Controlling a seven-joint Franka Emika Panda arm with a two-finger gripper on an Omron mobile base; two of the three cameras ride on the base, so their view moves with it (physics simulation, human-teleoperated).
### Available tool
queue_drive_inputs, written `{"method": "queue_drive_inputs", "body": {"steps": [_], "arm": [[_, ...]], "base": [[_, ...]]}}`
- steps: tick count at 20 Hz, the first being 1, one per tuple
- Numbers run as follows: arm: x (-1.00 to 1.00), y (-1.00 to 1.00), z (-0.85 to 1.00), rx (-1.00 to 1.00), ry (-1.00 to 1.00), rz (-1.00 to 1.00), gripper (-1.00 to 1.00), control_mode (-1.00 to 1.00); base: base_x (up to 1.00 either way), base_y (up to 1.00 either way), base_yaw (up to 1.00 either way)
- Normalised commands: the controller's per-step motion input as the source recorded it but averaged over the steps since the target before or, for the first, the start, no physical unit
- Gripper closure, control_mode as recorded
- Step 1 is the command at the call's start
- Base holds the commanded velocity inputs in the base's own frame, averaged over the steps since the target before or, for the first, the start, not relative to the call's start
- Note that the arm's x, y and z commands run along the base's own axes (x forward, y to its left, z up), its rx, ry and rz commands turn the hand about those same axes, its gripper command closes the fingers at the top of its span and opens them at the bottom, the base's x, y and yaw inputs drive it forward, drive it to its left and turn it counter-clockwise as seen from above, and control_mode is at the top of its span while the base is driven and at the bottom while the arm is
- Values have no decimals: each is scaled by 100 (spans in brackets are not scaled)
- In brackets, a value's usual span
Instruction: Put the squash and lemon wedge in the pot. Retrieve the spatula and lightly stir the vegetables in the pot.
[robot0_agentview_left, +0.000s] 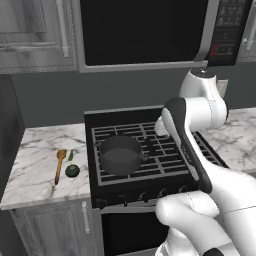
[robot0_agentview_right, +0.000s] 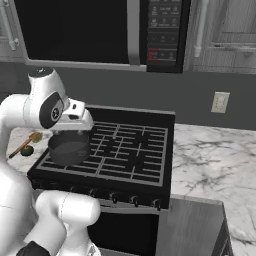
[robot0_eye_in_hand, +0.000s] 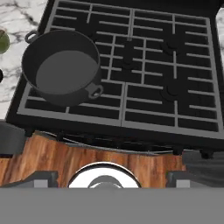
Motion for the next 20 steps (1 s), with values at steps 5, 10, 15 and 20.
{"method": "queue_drive_inputs", "body": {"steps": [5,10,15,20], "arm": [[-32,71,0,-17,-8,1,-100,-100],[-15,86,0,-19,-21,1,-100,-100],[2,87,0,-6,-15,-7,-100,-100],[5,82,-3,0,-8,-17,-100,-100]], "base": [[0,0,0],[0,0,0],[0,0,0],[0,0,0]]}}
